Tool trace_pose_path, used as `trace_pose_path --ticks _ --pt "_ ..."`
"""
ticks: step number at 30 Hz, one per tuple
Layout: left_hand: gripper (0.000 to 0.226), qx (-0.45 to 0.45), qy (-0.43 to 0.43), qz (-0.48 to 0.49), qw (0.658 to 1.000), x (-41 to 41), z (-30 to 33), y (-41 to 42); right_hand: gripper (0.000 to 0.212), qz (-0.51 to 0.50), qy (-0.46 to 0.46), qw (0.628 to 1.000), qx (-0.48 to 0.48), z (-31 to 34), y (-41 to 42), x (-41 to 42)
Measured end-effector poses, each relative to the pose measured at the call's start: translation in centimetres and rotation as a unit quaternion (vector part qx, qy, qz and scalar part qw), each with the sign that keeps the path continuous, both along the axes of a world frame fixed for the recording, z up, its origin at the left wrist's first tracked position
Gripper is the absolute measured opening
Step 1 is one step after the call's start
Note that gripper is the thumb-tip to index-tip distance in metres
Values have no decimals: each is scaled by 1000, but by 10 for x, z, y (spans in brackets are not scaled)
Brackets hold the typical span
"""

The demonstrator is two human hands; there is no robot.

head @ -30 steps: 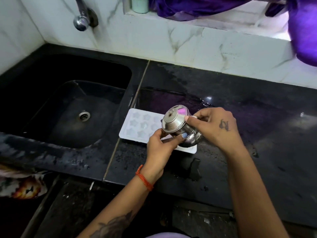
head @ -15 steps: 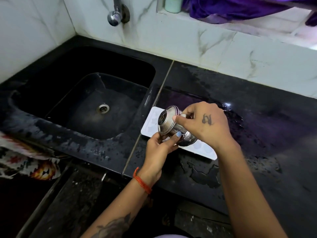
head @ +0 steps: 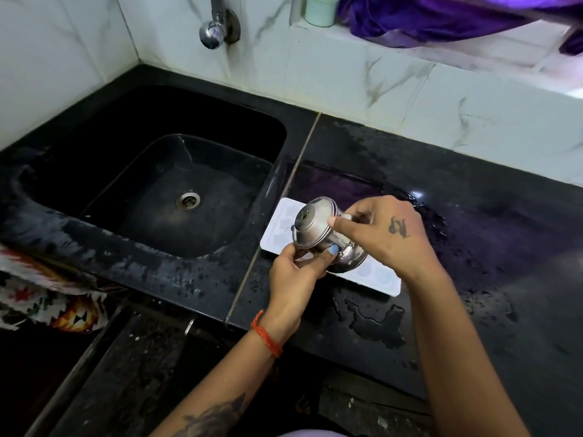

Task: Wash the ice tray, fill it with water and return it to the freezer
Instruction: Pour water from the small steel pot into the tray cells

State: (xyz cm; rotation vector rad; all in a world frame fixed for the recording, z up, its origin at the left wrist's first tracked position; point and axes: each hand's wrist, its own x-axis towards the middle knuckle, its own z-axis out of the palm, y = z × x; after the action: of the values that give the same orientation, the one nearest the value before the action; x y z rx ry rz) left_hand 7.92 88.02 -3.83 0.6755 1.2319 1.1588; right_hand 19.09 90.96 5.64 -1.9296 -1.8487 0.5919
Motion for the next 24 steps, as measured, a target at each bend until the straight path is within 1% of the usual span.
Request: trace_pose_path --ticks 2,3,5,8,11,16,24 --pt "66 2 33 -6 999 1 1 0 25 -11 28 999 -8 -1 -2 5" --pt "67 2 40 -12 999 1 1 0 24 -15 33 999 -8 -1 -3 6" --pt "57 -4 28 -20 999 4 1 0 25 -18 27 999 -5 0 -5 9" --pt "39 -14 -25 -29 999 9 3 -3 28 -21 -4 1000 2 1 -9 11" --pt "39 -27 -60 -39 997 12 3 -4 32 -15 -38 999 6 3 -11 10" --pt "39 -37 -82 -62 994 15 0 -5 35 -4 -77 997 5 6 -13 8" --pt "36 -36 -97 -76 992 17 -2 -6 29 4 -121 993 11 7 -13 8"
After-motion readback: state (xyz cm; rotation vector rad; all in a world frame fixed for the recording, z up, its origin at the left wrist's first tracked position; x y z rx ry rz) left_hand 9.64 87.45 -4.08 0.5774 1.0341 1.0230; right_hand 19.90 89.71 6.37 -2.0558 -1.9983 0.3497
